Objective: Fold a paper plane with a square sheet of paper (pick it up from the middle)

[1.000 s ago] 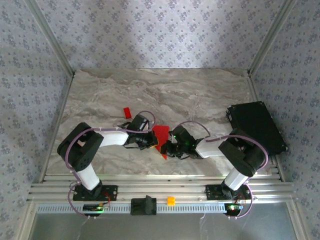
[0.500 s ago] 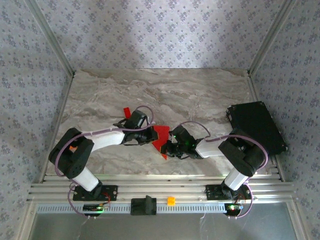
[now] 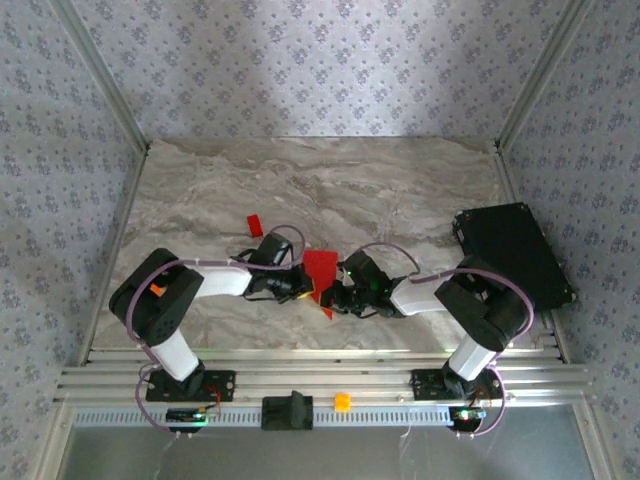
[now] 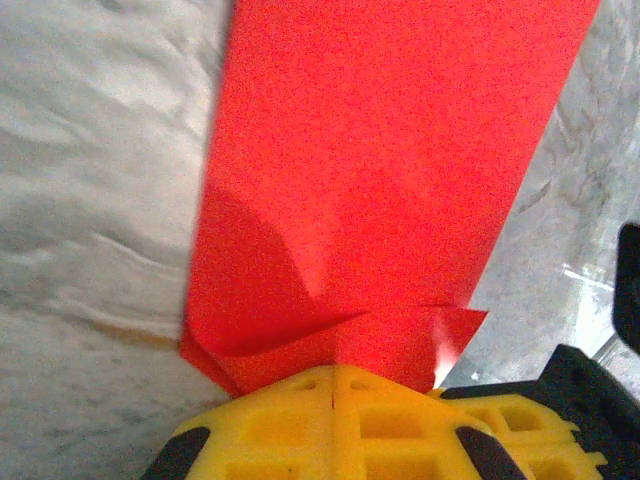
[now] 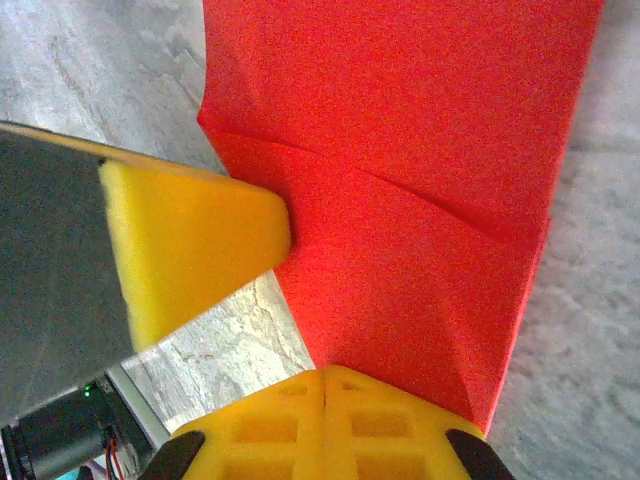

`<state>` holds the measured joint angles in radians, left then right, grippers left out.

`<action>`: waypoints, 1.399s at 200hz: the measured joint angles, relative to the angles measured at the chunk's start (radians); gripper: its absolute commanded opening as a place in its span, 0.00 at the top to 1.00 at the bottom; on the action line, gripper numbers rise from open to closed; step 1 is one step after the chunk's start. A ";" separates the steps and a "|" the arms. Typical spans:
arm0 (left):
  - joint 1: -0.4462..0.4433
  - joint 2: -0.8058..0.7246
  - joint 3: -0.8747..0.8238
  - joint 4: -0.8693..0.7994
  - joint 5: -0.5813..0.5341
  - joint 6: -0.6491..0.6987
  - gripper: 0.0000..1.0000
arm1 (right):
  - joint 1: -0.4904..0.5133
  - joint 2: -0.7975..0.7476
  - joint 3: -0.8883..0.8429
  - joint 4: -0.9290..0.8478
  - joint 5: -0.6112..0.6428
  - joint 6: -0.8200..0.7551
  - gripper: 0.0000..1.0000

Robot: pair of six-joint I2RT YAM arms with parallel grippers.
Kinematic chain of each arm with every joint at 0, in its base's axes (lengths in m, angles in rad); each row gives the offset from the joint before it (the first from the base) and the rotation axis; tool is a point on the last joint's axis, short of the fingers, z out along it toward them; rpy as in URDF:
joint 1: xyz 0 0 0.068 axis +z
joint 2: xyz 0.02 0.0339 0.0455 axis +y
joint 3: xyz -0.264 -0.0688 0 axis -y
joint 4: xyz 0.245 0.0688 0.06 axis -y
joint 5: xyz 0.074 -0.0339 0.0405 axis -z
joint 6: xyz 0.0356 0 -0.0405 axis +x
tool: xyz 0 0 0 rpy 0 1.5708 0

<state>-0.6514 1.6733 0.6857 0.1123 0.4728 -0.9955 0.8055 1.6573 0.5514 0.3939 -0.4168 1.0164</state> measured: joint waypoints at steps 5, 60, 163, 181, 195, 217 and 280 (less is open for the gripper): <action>0.011 0.001 -0.002 0.003 0.009 0.001 0.95 | 0.000 0.001 0.000 0.001 0.000 0.001 0.97; 0.142 0.012 0.000 -0.003 0.063 0.040 0.95 | 0.000 0.007 -0.008 0.030 0.000 0.002 0.97; 0.037 -0.098 0.071 -0.088 0.002 0.071 0.92 | -0.014 0.013 -0.005 0.032 -0.027 0.001 0.96; 0.003 -0.053 0.087 -0.082 0.002 0.076 0.94 | -0.016 0.013 -0.004 0.030 -0.030 0.001 0.96; -0.005 -0.009 0.092 -0.083 -0.005 0.082 0.95 | -0.016 0.013 -0.003 0.027 -0.030 0.000 0.96; 0.010 0.051 0.094 -0.092 -0.007 0.090 0.97 | -0.016 0.012 0.003 0.015 -0.034 0.000 0.96; 0.016 0.052 0.093 -0.085 -0.013 0.098 0.98 | 0.011 -0.010 0.087 -0.117 0.029 -0.014 0.96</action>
<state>-0.6350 1.7252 0.7784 0.0269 0.4603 -0.8978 0.8165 1.6470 0.6380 0.2764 -0.3882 1.0019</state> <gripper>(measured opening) 0.048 0.052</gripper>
